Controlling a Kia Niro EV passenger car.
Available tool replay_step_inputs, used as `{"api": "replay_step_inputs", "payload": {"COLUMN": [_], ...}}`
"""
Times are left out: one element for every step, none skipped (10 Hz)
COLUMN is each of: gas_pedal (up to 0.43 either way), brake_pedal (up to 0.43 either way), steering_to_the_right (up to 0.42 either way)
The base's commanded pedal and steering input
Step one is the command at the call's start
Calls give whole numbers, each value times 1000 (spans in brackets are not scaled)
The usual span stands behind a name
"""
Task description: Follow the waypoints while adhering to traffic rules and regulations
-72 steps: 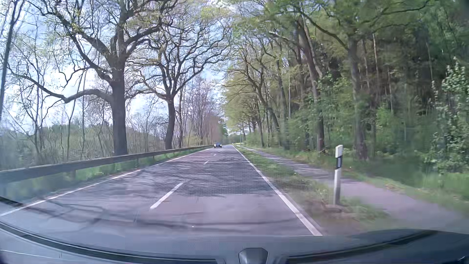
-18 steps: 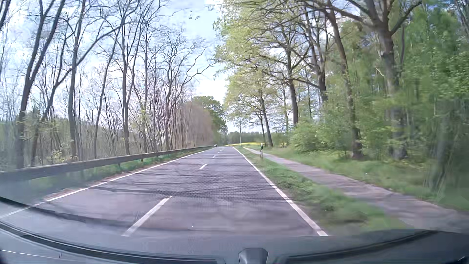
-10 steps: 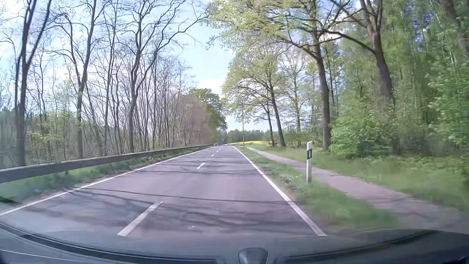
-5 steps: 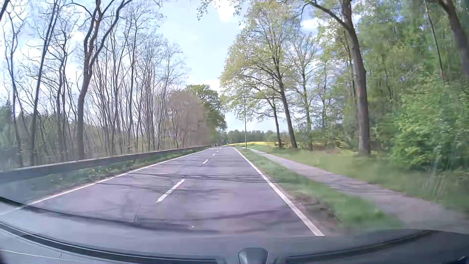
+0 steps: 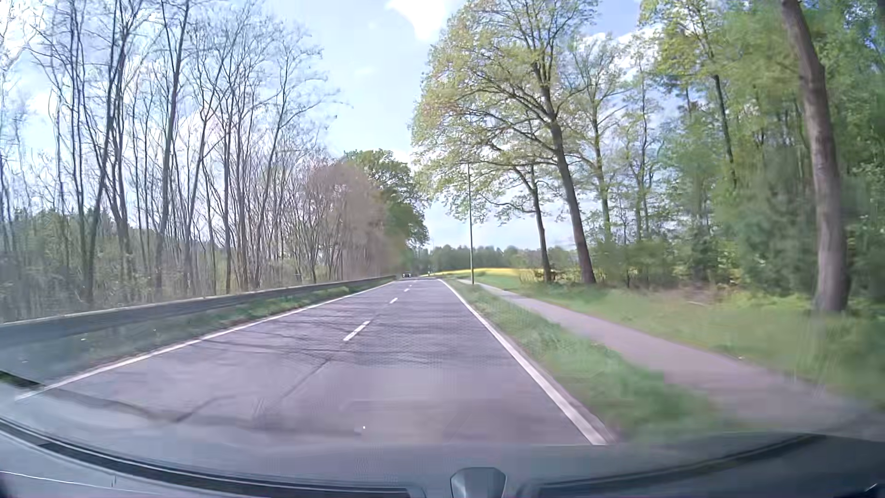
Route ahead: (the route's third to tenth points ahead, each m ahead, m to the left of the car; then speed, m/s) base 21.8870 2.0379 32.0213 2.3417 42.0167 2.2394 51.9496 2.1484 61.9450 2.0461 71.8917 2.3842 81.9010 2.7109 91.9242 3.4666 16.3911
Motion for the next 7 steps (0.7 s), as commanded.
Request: {"api": "replay_step_inputs", "payload": {"gas_pedal": [98,98,110,110,110,110,110], "brake_pedal": [0,0,0,0,0,0,0], "steering_to_the_right": [-6,-6,-6,-8,-9,-10,-10]}}
